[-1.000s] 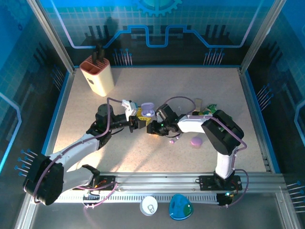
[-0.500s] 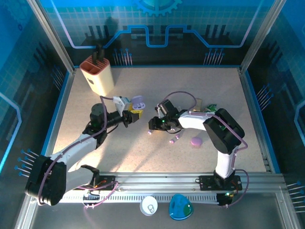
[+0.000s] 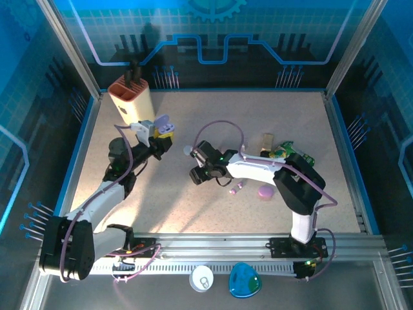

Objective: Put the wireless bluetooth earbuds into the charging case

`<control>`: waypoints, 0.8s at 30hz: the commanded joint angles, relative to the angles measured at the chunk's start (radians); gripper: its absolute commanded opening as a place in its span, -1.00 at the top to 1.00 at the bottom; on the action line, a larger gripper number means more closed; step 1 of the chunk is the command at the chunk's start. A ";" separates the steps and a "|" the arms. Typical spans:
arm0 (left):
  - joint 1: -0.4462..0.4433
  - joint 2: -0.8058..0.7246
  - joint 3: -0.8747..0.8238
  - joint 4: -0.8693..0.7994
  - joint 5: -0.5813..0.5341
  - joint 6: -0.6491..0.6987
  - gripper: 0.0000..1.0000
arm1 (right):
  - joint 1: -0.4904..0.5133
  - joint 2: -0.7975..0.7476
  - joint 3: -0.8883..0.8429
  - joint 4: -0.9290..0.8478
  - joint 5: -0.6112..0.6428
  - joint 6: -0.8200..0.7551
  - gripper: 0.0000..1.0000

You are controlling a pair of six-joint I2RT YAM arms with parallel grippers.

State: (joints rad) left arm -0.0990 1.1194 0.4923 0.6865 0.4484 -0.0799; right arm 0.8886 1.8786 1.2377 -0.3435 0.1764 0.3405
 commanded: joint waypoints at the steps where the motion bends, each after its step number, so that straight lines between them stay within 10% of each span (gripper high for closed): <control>1: 0.019 -0.022 -0.005 0.024 -0.023 -0.029 0.30 | 0.035 0.062 0.045 -0.088 0.117 -0.128 -0.35; 24: 0.026 -0.033 -0.006 0.001 -0.021 -0.015 0.29 | -0.038 -0.037 -0.027 -0.139 0.179 -0.136 -0.34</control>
State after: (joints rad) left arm -0.0875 1.1160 0.4923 0.6853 0.4404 -0.1059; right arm 0.8566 1.8931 1.2209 -0.4679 0.3519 0.2184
